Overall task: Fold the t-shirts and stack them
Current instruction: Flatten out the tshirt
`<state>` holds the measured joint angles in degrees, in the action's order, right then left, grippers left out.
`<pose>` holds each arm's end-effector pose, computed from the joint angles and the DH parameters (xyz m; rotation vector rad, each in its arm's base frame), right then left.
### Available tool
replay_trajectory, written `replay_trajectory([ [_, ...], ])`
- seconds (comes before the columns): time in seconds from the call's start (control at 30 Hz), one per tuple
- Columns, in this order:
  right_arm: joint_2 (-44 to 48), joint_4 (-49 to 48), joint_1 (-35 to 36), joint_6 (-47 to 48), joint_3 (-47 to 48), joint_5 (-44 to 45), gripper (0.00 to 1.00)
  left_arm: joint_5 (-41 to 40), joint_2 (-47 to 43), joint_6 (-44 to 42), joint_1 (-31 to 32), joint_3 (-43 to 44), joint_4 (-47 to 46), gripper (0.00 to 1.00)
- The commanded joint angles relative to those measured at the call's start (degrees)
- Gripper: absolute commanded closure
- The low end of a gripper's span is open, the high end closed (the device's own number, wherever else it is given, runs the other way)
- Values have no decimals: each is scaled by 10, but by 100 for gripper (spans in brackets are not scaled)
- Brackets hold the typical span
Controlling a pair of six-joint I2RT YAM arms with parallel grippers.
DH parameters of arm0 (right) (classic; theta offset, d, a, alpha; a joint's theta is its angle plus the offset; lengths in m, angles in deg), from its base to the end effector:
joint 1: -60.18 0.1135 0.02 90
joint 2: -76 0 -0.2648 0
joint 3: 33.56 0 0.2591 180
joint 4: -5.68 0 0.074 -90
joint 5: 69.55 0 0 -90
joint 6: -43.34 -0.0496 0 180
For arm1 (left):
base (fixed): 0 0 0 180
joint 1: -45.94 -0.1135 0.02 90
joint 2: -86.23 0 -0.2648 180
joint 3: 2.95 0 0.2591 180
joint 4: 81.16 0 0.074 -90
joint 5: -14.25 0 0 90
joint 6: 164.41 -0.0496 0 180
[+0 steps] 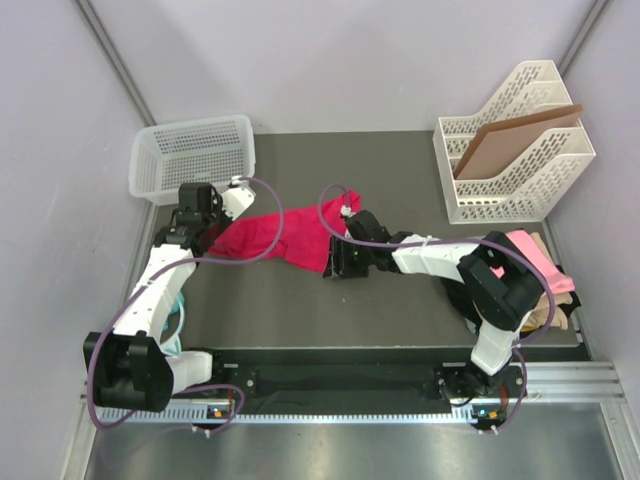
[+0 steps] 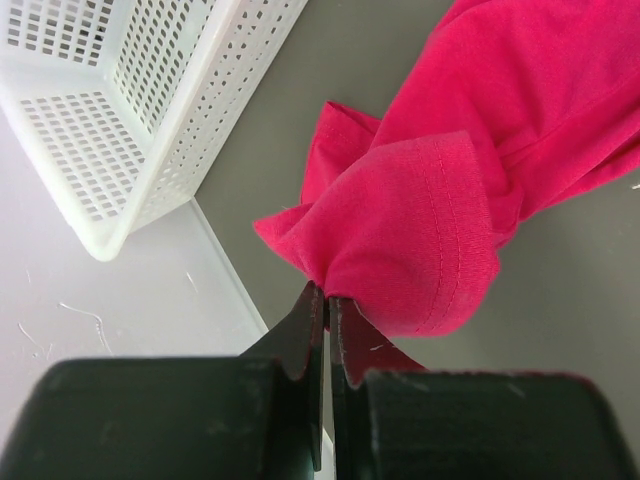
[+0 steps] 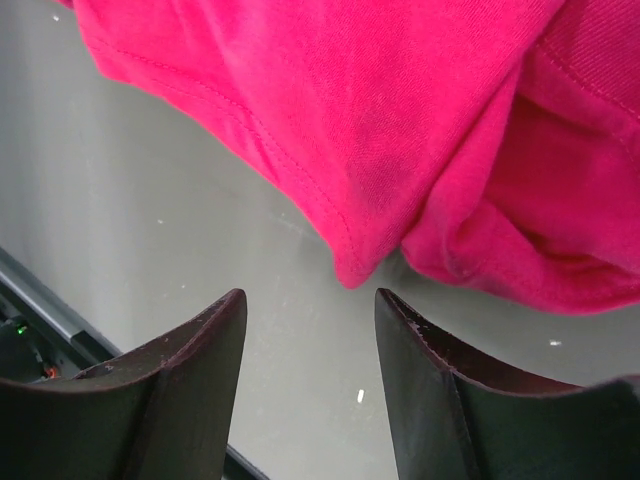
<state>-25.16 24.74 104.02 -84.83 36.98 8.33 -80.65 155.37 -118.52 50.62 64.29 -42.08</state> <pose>0.2622 0.2662 0.1479 -0.2314 2.6102 0.8405 0.2773 -0.0184 0.2714 0.9188 2.1357 0.4512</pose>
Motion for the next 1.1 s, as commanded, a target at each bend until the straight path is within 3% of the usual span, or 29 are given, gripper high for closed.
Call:
replay_trajectory([
  [0.0,-6,-24,3,0,19,-3,46,10,-14,-5,-1,-3,-25,100],
  [0.27,-30,-28,-5,14,33,-9,49,11,-11,-4,-1,-2,-22,100],
  [0.57,-59,-44,-8,10,55,-15,66,11,-8,-3,-1,-5,-22,100],
  [1.07,-40,-23,-19,31,30,-1,68,14,-11,-4,-1,-22,-25,100],
])
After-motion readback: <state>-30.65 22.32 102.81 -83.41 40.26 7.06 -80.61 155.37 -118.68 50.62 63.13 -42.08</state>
